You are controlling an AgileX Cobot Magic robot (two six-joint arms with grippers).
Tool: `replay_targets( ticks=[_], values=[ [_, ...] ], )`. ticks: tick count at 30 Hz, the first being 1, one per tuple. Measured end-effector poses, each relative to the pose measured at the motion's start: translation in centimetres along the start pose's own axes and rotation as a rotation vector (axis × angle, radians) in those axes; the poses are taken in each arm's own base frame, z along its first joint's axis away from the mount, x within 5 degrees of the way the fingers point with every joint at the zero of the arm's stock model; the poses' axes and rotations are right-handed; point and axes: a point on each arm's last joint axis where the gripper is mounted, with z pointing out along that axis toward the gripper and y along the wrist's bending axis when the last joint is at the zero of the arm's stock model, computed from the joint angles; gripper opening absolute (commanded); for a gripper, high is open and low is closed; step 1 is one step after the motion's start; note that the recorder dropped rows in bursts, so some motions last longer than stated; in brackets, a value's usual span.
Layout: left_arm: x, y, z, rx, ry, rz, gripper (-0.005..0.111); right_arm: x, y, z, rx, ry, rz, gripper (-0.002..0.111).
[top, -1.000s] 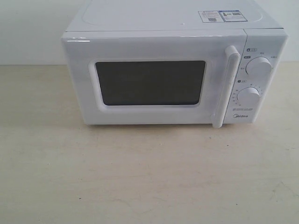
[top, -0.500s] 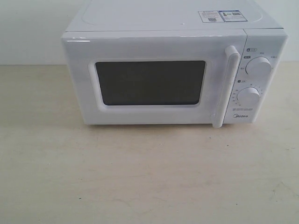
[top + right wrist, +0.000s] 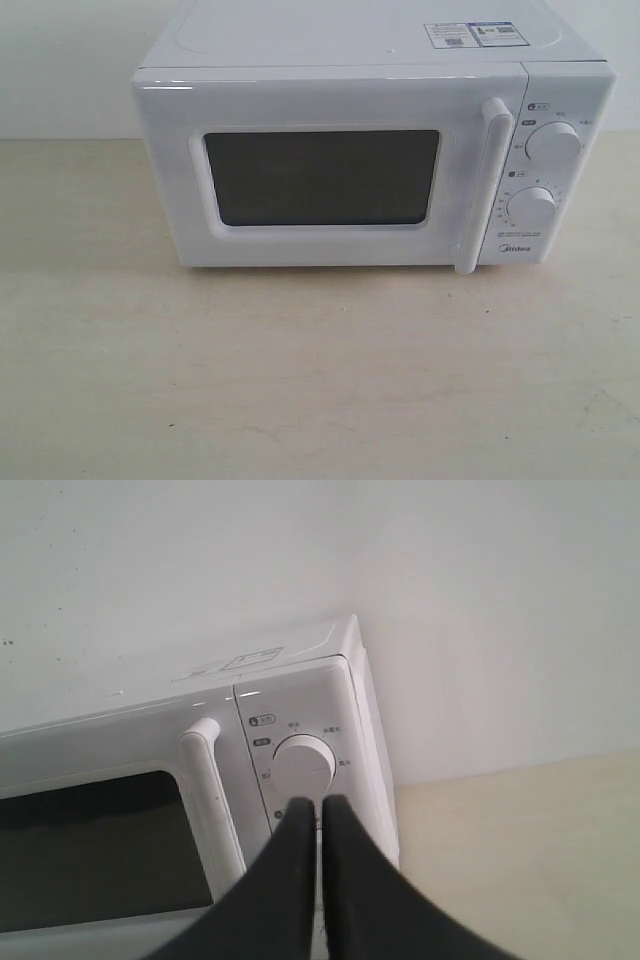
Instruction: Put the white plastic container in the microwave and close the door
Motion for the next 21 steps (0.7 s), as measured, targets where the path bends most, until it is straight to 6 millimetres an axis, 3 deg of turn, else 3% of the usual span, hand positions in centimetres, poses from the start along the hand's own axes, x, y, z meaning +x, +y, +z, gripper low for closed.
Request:
replay_targets(
  ticks=[5, 15, 21],
  values=[
    [0.0, 0.0, 0.0, 0.0, 0.0, 0.0, 0.004, 0.3, -0.3, 0.0, 0.028, 0.023, -0.032, 0.0],
    [0.0, 0.0, 0.0, 0.0, 0.0, 0.0, 0.004, 2.7, -1.4, -0.5, 0.148, 0.285, -0.037, 0.0],
    [0.0, 0.0, 0.0, 0.0, 0.0, 0.0, 0.004, 3.3, -1.6, -0.7, 0.17, 0.347, -0.047, 0.0]
  ],
)
